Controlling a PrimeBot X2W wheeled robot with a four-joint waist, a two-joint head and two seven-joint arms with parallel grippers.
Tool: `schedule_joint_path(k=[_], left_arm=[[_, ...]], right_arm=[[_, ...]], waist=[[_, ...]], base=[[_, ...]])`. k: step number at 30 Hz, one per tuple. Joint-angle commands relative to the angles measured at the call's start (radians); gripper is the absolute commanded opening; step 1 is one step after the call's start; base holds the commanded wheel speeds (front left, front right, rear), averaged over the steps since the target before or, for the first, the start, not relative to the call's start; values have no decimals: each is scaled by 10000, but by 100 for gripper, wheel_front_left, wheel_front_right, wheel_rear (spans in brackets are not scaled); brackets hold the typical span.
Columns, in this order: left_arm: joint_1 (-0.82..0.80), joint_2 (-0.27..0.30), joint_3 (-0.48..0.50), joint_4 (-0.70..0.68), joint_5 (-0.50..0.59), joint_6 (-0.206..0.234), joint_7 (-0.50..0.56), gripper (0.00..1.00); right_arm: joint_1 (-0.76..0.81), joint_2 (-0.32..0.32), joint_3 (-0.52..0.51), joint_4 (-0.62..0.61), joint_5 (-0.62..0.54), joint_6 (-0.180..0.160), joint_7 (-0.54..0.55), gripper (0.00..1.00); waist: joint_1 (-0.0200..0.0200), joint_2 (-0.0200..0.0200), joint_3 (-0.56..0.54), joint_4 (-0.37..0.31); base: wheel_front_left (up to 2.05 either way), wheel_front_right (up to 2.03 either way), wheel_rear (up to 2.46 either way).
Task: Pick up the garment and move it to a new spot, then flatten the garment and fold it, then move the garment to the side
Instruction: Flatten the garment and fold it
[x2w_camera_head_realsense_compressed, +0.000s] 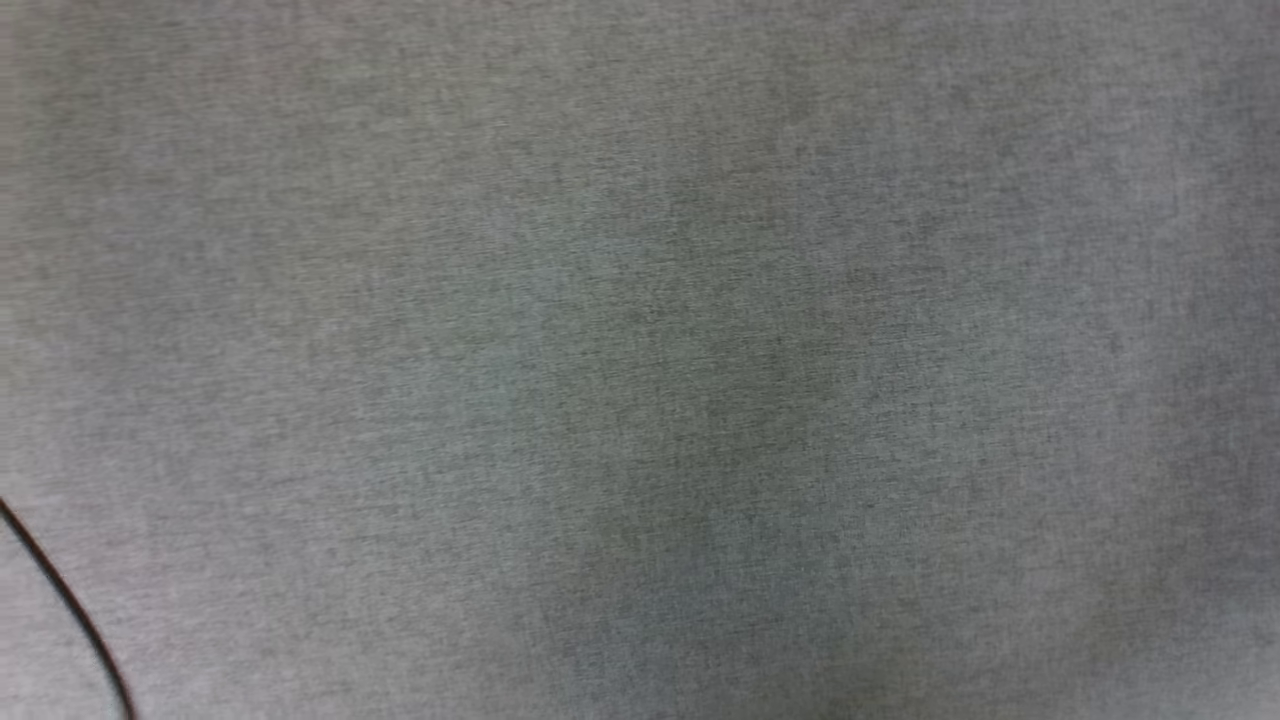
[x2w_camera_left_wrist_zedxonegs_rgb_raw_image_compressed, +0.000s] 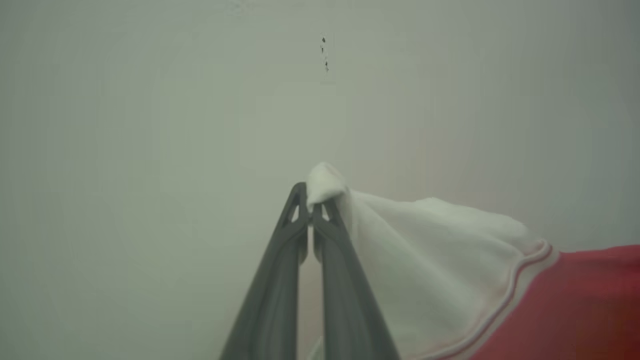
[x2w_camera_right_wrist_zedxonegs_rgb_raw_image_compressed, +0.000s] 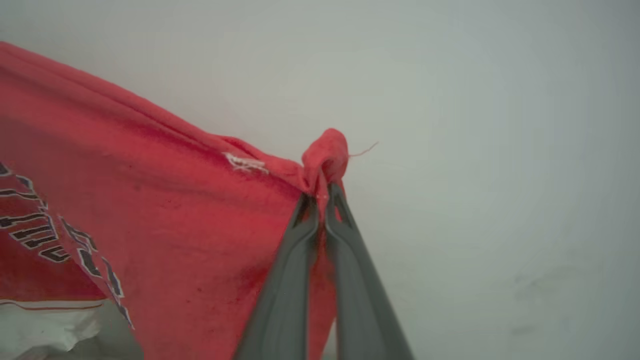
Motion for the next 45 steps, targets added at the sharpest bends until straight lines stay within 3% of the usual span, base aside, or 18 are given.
schedule_joint_path(k=[1,11,18,22,29,42,45], left_arm=[[835,-184,-54,-72,-65,-49,-100,0],[6254,-902,888,-2111,9,-188,-148,0],[10299,-978,482,-3238,-108,-238,-149,0],[12187,-704,25,-3356,-383,-253,-8,0],[14824,-148,-541,-3722,-1209,-262,778,0],[18006,1192,-1021,-5596,-2483,-94,2393,0],[18708,1523,-1075,-6224,-2742,33,2707,0]], right_arm=[[564,146,85,338,-29,-13,-345,0],[3520,-16,1366,1158,400,-11,-1311,0],[6116,-760,2453,887,1526,-13,-1418,0],[7659,-1236,3084,510,2427,-11,-1046,0],[9782,-2047,3325,-346,4009,-11,-626,0],[12741,-2649,3394,-1897,5626,-11,59,0],[13545,-3087,3367,-2360,5941,-11,374,0]], waist=[[-2,0,-131,124],[-2,0,-1265,622],[-2,0,-2661,914],[-2,0,-3500,1022],[-2,0,-4665,1111],[-2,0,-6181,1262],[-2,0,-6508,1240]], base=[[0,0,0],[0,0,0],[0,0,0],[0,0,0],[0,0,0],[0,0,0],[0,0,0]])
